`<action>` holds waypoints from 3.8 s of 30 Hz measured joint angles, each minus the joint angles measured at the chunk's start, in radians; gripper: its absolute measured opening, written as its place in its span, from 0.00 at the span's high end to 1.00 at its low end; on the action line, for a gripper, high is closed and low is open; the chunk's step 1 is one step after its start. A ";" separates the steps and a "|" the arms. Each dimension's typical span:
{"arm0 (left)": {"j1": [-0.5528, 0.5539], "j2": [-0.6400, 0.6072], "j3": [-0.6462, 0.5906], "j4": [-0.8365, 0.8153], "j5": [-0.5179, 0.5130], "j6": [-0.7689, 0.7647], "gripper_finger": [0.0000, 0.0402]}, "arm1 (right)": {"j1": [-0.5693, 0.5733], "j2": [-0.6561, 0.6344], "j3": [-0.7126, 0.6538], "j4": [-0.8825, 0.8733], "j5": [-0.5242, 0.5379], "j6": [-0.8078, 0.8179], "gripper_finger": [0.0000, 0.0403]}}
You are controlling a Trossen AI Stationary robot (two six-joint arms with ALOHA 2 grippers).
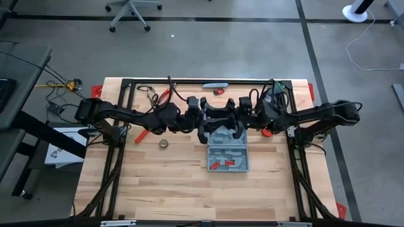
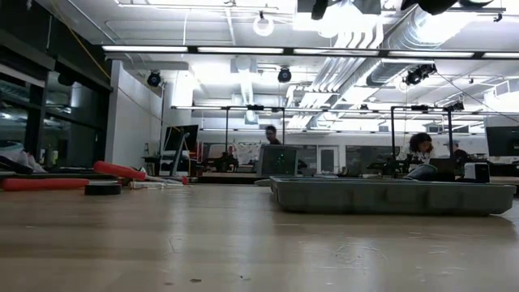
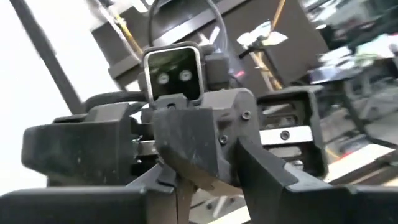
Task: Prefit tool cases
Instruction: Put the orange multi-bit set into the gray tool case
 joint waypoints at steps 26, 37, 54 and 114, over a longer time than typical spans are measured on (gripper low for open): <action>0.010 0.016 0.000 0.013 0.029 -0.044 0.57 | 0.004 0.027 0.020 -0.068 0.074 -0.174 0.18; 0.009 0.016 0.000 0.006 0.022 -0.047 0.57 | 0.010 0.025 0.020 -0.079 0.075 -0.131 0.17; 0.008 -0.019 -0.004 -0.075 0.097 -0.086 0.57 | -0.006 0.011 0.024 -0.189 -0.046 0.091 0.17; -0.013 -0.154 -0.001 -0.989 0.010 -0.032 0.57 | 0.219 0.389 0.075 -0.804 -0.080 -0.461 0.17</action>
